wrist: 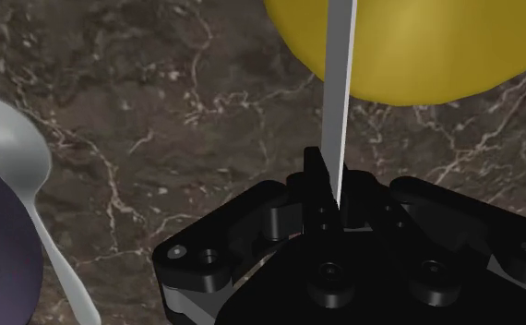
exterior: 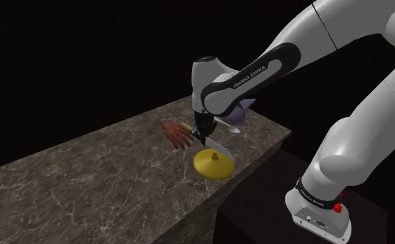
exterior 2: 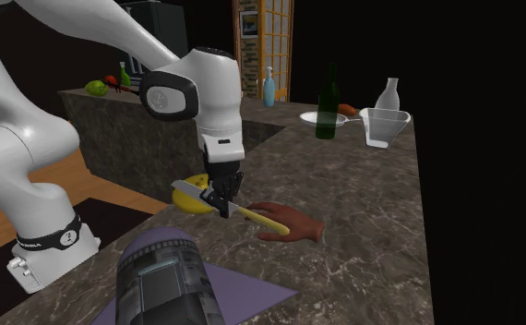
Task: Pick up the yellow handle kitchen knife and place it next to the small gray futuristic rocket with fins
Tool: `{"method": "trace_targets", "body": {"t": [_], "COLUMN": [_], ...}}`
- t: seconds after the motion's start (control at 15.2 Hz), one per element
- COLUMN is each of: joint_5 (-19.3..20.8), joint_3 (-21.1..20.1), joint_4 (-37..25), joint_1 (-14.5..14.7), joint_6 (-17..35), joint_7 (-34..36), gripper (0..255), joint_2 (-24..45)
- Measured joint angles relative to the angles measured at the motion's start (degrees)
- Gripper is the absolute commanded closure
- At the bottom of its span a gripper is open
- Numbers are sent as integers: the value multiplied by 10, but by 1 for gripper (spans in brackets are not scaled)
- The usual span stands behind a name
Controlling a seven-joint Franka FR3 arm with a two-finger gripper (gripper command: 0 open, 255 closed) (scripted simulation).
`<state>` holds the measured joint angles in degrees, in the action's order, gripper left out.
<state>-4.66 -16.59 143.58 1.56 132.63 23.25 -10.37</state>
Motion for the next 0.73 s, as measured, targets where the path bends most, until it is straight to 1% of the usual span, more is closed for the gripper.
{"method": "trace_targets", "body": {"t": [0.26, 0.33, 0.73], "joint_5": [0, 0, -1], "joint_3": [0, 0, 0], "joint_4": [2, 2, 3], "joint_1": [0, 0, 1], "joint_6": [2, 3, 2], "joint_7": [0, 0, 0], "gripper": [255, 0, 0], "joint_2": [0, 0, 1]}}
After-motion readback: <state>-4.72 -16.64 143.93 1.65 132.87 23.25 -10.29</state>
